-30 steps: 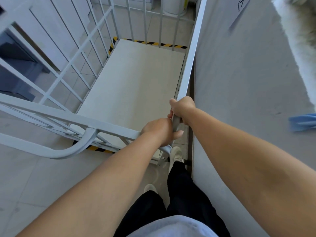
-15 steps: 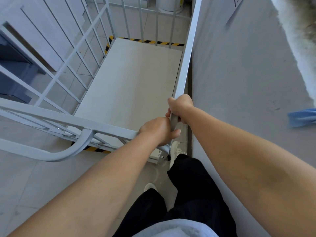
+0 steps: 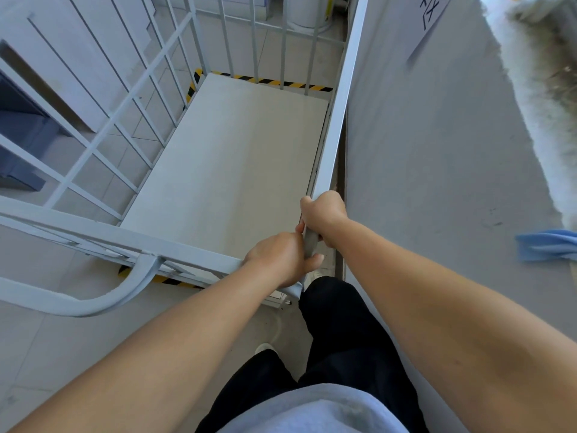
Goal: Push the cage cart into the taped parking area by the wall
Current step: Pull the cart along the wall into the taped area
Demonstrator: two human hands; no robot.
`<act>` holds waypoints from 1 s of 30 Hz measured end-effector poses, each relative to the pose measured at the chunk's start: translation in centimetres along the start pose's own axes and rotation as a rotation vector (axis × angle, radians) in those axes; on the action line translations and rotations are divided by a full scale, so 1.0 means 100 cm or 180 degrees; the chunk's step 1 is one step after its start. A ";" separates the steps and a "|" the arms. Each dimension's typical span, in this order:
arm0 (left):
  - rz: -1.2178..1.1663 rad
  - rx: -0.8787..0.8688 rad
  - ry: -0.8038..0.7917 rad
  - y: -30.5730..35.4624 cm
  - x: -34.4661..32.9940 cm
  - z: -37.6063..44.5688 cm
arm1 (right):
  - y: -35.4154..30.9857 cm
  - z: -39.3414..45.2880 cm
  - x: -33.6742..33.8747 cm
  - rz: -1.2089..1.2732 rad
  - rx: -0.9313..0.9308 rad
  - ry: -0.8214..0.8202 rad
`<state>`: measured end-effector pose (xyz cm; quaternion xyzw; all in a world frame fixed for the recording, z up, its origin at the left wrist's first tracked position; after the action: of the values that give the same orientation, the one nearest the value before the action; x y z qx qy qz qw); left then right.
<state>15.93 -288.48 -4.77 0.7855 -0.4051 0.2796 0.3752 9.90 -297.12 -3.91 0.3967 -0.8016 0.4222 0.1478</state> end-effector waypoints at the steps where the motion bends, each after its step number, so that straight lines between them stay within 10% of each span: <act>1: -0.0001 0.0003 -0.0014 0.000 0.001 0.000 | 0.001 0.001 -0.001 0.0037 -0.0040 0.0020; 30: -0.0155 0.0044 0.0056 0.000 0.003 -0.006 | 0.001 -0.010 0.002 0.0505 0.0016 -0.0096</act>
<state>16.02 -288.16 -4.20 0.7952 -0.3806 0.2801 0.3800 9.66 -296.39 -3.27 0.3386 -0.8316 0.4285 0.1008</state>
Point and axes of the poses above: each hand's wrist, its own z-axis towards the middle knuckle, its own x-axis out of the back of the hand, y = z × x, the point moved 3 cm from there along z, towards the middle knuckle, and after that the axes turned 4 degrees about -z, right-handed, at the moved point
